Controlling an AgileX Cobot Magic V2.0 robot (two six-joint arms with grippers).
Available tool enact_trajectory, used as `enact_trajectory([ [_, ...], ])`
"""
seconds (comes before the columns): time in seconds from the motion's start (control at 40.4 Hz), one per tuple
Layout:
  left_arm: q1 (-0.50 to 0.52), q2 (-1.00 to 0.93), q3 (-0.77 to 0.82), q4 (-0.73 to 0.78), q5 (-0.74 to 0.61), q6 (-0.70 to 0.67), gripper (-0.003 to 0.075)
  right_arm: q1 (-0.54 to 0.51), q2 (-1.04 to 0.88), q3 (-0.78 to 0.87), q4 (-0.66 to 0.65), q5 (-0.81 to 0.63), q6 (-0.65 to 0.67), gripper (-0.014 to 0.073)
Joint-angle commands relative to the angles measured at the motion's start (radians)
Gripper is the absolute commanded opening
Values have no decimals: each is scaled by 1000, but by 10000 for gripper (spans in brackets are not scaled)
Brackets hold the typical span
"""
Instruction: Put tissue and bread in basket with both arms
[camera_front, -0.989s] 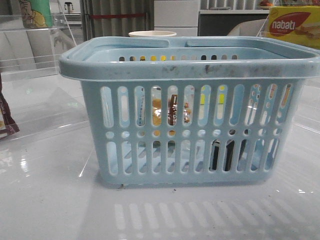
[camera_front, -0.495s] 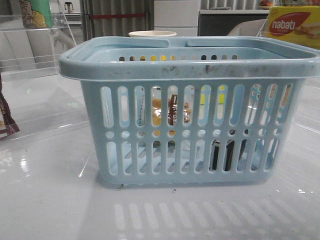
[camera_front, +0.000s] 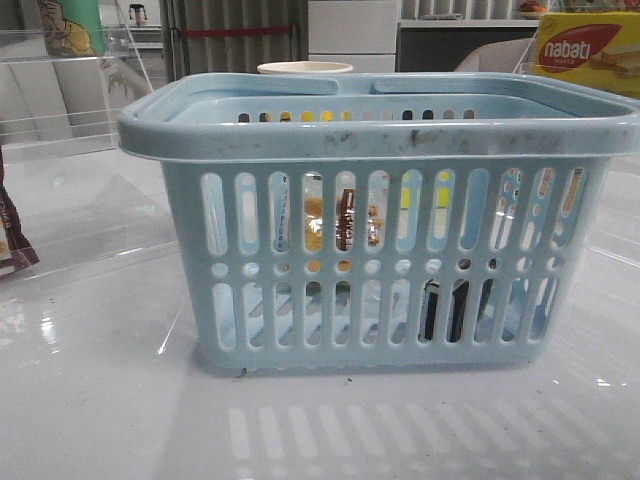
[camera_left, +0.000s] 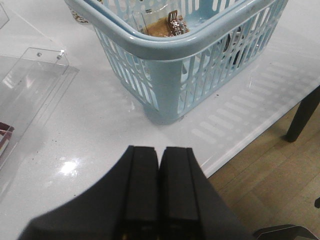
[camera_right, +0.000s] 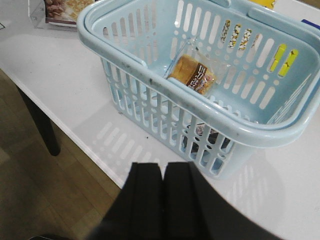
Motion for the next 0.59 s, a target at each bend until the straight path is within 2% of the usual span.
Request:
enact_trajectory([
  [0.0, -7, 5, -28, -1, -82, -10, 92, -1, 4, -27, 18, -69, -11, 56],
  [0.396, -7, 5, -28, -1, -82, -10, 92, -1, 4, -27, 18, -69, -11, 56],
  [0.569, 11, -118, 20, -4, -98, -10, 92, -1, 4, -27, 18, -68, -11, 56],
])
